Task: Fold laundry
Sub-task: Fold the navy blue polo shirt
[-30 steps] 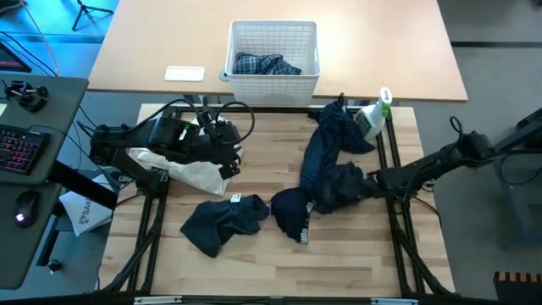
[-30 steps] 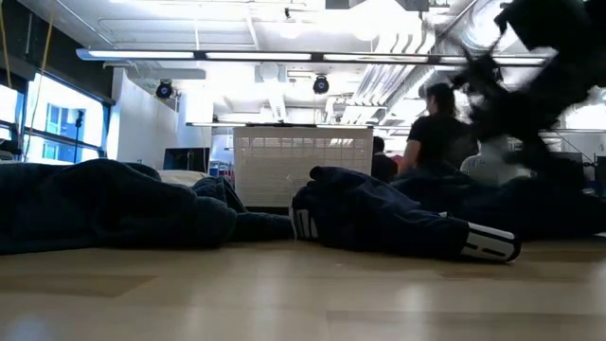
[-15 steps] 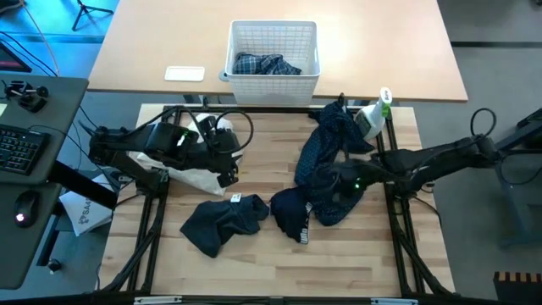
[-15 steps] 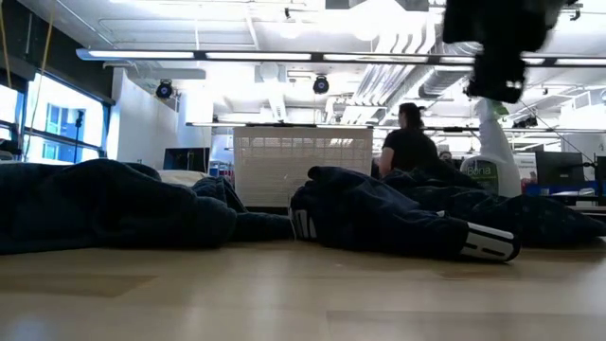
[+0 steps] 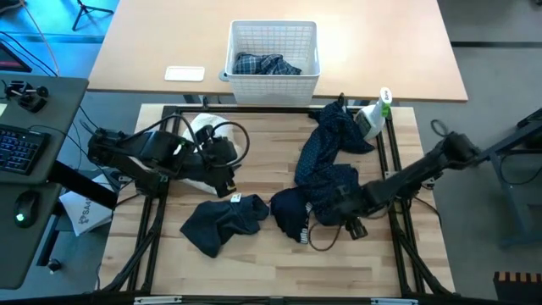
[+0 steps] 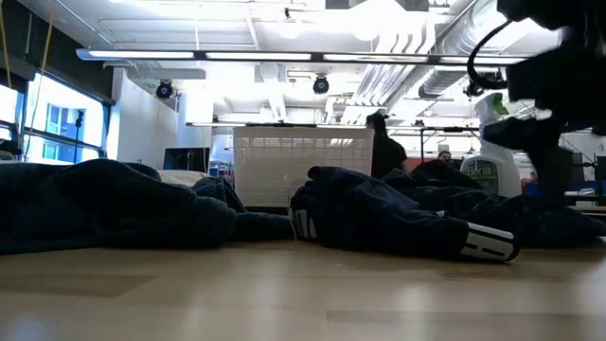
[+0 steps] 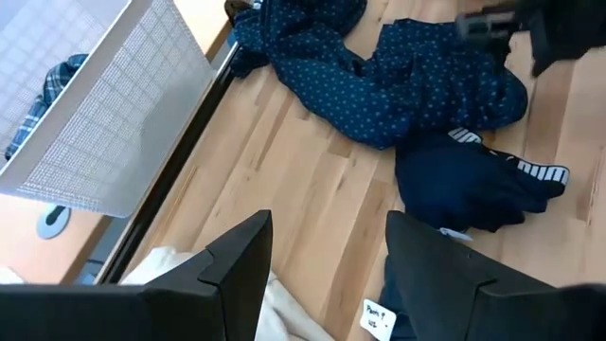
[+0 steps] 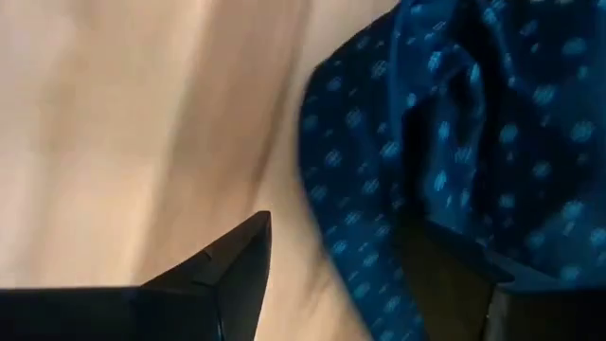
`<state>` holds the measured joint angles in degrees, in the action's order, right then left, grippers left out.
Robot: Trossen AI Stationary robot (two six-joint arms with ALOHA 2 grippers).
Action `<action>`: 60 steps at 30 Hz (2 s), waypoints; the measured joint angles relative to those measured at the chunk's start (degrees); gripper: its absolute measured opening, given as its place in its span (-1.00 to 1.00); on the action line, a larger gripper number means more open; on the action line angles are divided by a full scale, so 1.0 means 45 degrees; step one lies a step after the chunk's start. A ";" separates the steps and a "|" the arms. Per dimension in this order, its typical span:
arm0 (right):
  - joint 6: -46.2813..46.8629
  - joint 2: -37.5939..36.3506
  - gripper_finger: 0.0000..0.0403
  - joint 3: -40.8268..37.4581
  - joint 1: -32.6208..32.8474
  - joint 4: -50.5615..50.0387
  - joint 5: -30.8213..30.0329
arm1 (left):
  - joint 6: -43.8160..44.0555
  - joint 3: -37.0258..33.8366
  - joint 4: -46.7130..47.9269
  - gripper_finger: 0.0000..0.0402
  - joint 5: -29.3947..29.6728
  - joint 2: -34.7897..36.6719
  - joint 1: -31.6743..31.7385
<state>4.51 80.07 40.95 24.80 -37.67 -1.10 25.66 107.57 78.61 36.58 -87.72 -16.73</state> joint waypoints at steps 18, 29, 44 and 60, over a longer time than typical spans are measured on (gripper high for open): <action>0.3897 -0.1035 -0.97 0.6076 -0.3577 -0.2132 -0.1866 | -0.0534 0.0004 -0.1087 -0.04 0.0801 0.0017 0.0044; 0.4463 -0.1599 -0.98 1.3260 -0.6539 -0.0953 -0.2321 | -0.1888 0.1507 -0.1252 -0.04 0.2072 0.0170 0.0034; 0.5952 0.0155 -0.99 1.3595 -0.6592 0.4064 -0.3277 | -0.1419 -0.1184 -0.2465 -0.04 0.3705 0.0540 -0.0289; 0.5773 0.0825 -0.99 1.3605 -0.7267 0.6896 -0.3430 | -0.7189 -0.8744 -1.9311 0.02 0.2075 0.2567 0.0599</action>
<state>30.49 83.78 102.17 -7.90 -6.64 -16.53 -6.69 68.22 -8.29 45.91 -76.17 -14.04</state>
